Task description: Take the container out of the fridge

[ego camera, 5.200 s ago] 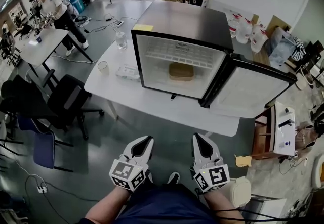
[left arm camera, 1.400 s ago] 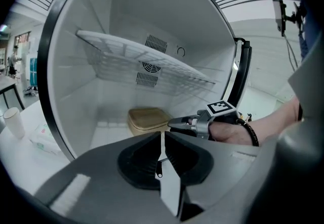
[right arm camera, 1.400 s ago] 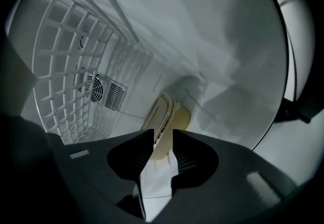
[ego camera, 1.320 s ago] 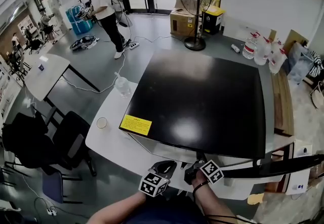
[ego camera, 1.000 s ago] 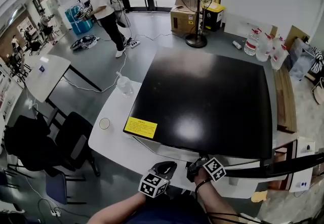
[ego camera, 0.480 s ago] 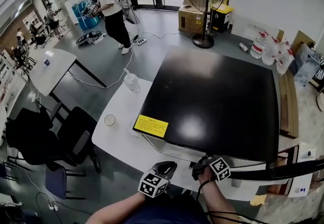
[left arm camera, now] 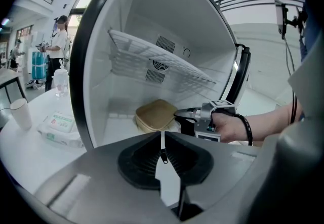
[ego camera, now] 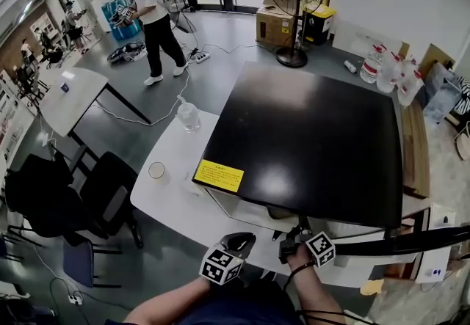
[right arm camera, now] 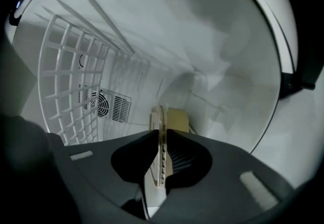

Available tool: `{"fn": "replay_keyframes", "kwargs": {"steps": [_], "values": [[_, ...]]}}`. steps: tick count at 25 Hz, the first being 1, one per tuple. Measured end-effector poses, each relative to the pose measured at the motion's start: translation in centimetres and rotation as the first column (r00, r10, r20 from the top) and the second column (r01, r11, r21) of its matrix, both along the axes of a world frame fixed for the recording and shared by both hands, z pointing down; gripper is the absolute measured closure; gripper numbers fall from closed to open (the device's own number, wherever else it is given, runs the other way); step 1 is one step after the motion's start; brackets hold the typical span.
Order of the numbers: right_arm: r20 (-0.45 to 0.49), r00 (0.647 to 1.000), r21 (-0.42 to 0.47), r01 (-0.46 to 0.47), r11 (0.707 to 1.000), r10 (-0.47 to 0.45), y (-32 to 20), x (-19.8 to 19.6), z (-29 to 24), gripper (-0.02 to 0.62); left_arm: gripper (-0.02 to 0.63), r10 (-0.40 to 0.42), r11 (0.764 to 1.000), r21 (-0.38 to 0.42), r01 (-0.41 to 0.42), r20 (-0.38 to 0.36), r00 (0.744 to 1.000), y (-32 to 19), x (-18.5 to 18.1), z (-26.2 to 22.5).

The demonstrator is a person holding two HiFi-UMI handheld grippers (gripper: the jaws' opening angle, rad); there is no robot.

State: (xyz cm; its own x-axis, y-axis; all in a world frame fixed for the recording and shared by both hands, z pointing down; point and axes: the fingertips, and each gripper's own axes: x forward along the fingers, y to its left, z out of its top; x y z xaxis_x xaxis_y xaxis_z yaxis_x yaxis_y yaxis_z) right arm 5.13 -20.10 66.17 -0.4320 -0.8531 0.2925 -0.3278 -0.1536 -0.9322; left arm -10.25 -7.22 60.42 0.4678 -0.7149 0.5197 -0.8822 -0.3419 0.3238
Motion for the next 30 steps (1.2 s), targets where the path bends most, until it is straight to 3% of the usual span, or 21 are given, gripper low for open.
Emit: {"fn": "replay_keyframes", "kwargs": {"steps": [22, 28, 30], "values": [[0.104, 0.993, 0.048, 0.052, 0.997, -0.057, 8.3, 1.3, -2.4, 0.538, 0.581, 0.025, 1.000, -0.007, -0.025, -0.016, 1.000, 1.1, 0.9, 0.2], [0.053, 0.998, -0.050, 0.048, 0.998, -0.045, 11.6, 3.1, -1.9, 0.538, 0.581, 0.006, 1.000, -0.003, -0.006, -0.025, 1.000, 1.3, 0.1, 0.0], [0.046, 0.998, -0.043, 0.048, 0.998, -0.046, 12.4, 3.4, -2.2, 0.538, 0.581, 0.001, 1.000, -0.004, -0.001, -0.024, 1.000, 1.2, -0.4, 0.0]]}}
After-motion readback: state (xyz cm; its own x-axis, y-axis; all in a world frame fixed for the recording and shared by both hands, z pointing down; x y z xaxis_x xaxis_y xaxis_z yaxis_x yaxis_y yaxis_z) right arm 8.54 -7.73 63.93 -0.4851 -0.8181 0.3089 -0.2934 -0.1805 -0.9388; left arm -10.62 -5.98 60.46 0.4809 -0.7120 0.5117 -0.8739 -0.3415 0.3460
